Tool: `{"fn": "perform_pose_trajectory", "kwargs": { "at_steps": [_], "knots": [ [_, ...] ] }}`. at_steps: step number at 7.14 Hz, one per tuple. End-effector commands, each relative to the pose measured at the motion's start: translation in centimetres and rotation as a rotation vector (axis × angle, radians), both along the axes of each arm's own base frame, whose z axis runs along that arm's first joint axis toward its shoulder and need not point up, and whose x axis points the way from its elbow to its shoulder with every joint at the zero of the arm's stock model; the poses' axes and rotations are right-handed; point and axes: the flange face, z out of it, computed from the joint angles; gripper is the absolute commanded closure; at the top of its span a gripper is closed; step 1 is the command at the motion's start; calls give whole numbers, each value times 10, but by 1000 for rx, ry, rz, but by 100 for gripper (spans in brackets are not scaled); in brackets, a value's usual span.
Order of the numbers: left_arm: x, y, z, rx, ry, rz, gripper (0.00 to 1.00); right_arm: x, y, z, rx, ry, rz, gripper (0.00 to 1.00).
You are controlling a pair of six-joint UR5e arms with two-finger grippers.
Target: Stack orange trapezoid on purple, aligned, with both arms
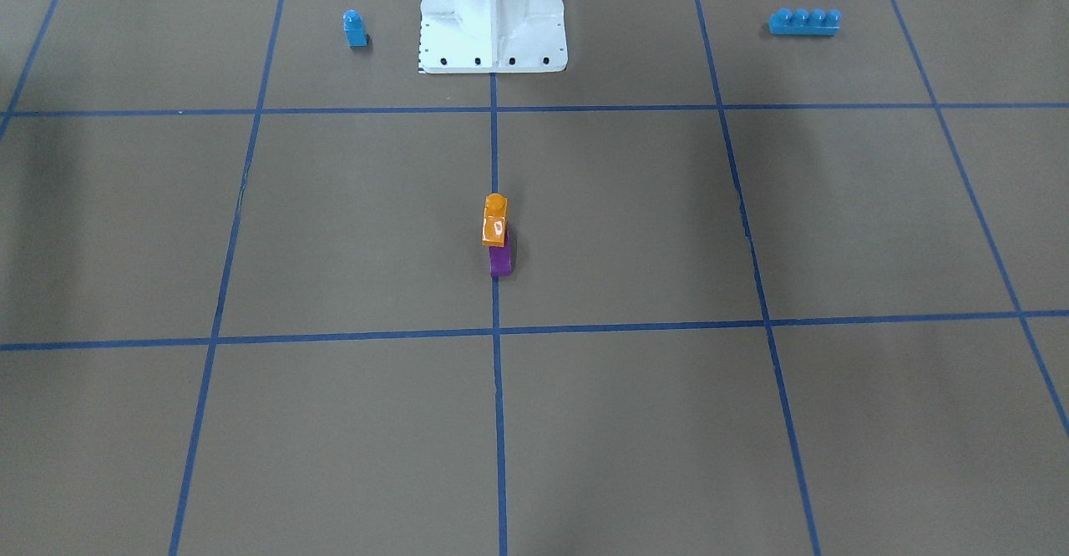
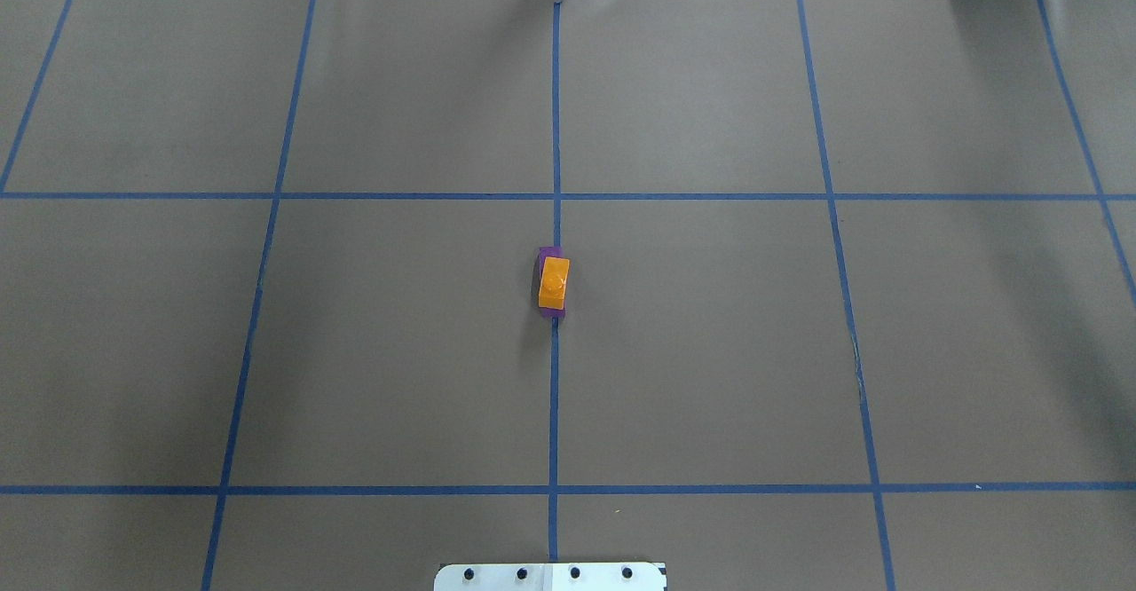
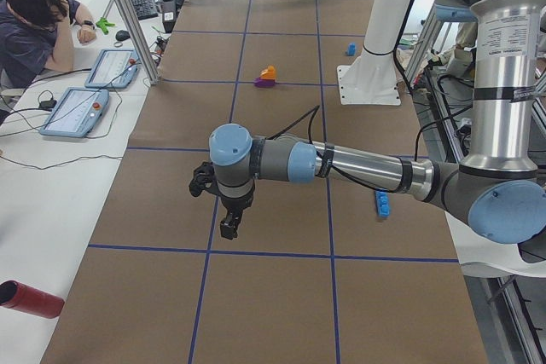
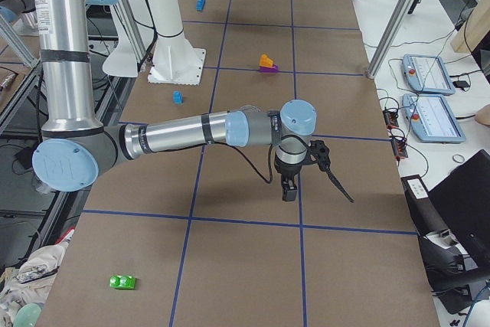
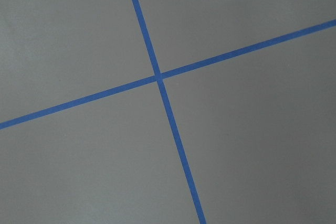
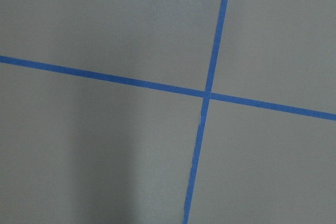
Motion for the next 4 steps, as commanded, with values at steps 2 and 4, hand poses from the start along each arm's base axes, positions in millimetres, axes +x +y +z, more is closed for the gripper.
{"fn": "perform_pose_trajectory", "kwargs": {
  "at_steps": [2, 4],
  "knots": [
    [0, 0, -1, 3, -1, 0, 0, -1, -1, -1, 2, 0, -1, 0],
    [0, 1, -1, 1, -3, -1, 0, -2, 0, -2, 0, -26, -4, 0]
  ]
}}
